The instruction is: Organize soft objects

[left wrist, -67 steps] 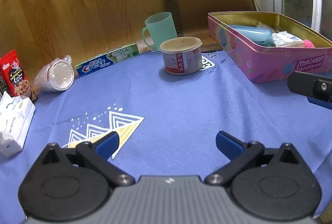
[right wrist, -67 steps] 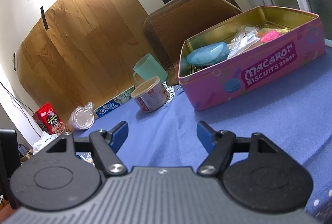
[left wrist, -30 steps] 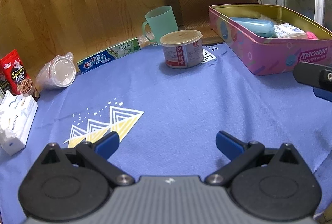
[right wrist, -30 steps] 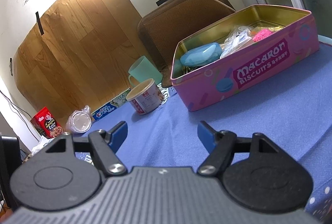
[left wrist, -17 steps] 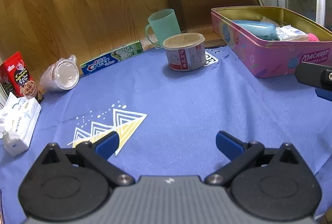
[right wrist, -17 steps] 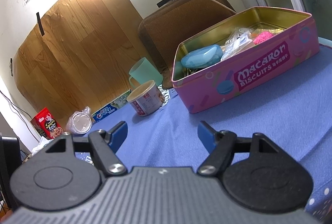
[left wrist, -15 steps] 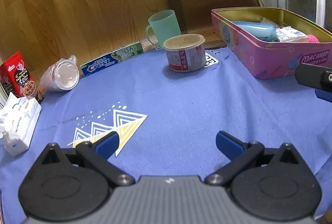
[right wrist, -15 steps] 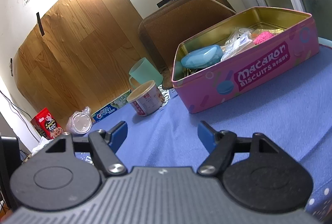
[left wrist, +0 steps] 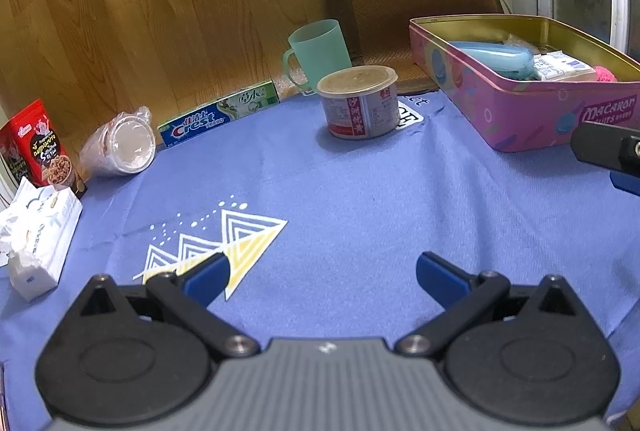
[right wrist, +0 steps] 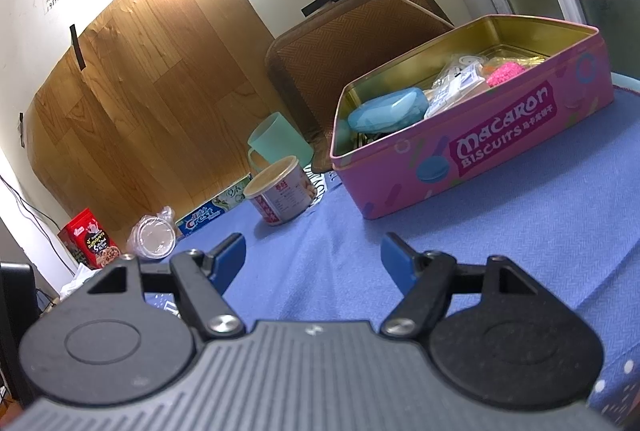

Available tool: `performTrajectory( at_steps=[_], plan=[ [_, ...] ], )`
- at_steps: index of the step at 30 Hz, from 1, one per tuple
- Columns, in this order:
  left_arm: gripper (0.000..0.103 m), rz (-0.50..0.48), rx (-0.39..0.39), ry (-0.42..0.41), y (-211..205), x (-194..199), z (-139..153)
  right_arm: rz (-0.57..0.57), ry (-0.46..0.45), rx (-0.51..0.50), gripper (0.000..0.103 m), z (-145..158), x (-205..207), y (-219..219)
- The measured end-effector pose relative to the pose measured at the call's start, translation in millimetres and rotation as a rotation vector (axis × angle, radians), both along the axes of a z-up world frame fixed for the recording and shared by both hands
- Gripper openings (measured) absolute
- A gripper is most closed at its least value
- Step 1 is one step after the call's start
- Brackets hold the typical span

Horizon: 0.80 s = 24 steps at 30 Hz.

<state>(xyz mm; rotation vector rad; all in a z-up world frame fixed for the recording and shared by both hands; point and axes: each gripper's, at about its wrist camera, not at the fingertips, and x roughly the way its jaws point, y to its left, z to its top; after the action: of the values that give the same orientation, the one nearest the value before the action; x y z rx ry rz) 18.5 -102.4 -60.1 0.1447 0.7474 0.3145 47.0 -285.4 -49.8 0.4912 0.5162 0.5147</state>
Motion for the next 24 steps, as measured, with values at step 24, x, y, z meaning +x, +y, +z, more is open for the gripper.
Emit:
performTrajectory(
  at_steps=[24],
  plan=[
    [0.103, 0.006, 0.015, 0.004, -4.4, -2.8, 0.2, -0.012, -0.005, 0.004, 0.077, 0.2, -3.2, -2.3]
  ],
)
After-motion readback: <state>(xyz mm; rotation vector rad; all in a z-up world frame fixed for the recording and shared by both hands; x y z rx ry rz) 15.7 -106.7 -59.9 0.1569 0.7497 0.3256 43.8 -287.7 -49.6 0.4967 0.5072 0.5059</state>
